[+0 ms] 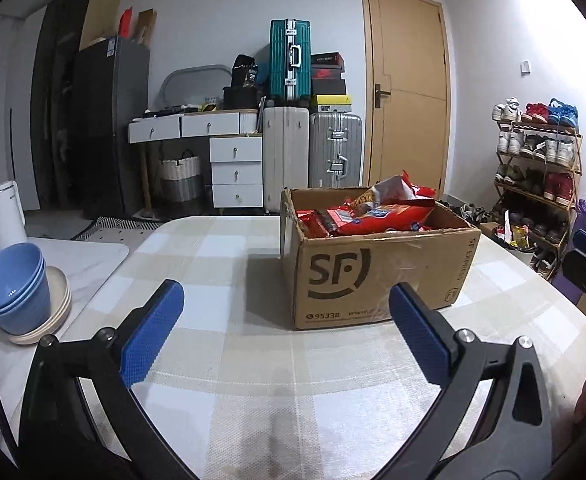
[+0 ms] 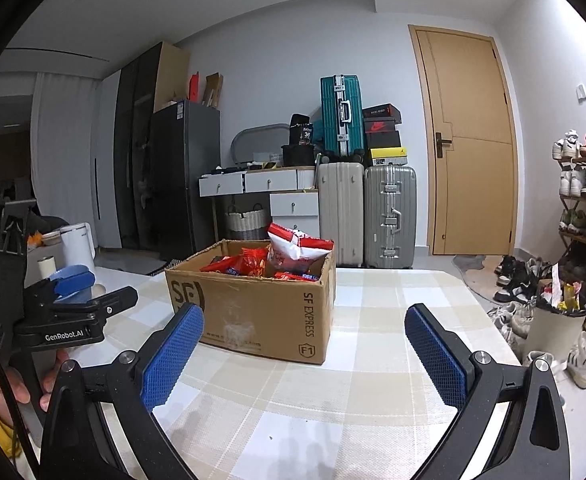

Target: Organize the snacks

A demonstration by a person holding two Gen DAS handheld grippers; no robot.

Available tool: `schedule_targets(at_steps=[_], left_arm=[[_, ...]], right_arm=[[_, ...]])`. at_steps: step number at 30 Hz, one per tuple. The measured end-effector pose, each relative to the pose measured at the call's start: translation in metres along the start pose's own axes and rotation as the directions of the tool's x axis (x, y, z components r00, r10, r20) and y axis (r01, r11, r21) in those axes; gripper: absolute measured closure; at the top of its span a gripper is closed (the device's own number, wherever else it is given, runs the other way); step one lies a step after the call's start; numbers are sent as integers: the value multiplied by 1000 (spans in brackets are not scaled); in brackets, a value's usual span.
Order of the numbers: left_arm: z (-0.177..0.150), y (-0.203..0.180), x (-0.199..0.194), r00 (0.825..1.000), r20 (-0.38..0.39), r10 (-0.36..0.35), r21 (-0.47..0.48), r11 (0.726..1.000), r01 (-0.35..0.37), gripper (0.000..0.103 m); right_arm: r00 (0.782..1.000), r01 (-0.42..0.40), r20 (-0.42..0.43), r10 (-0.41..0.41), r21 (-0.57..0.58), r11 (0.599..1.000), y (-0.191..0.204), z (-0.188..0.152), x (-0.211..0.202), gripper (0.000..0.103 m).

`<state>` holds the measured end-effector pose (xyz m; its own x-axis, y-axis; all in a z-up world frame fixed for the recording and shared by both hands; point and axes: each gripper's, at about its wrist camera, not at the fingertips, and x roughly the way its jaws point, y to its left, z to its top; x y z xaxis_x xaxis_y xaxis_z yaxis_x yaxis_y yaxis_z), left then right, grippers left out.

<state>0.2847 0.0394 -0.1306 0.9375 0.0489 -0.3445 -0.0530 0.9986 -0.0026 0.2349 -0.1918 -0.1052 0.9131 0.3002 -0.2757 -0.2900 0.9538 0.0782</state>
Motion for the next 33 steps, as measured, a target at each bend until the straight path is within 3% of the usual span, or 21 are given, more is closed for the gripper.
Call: schedule_targets(at_steps=[7,33], left_arm=[[2,-1,-1,1000,-1,21,6,1000,-21,0],[2,10,-7,999,-15,39,-17,999,-39,0]], right_arm=[[999,-37,-10,37,50,998,-9,-2,0,1],[999,-33,-18,33,16,999,-3,-3,1,0]])
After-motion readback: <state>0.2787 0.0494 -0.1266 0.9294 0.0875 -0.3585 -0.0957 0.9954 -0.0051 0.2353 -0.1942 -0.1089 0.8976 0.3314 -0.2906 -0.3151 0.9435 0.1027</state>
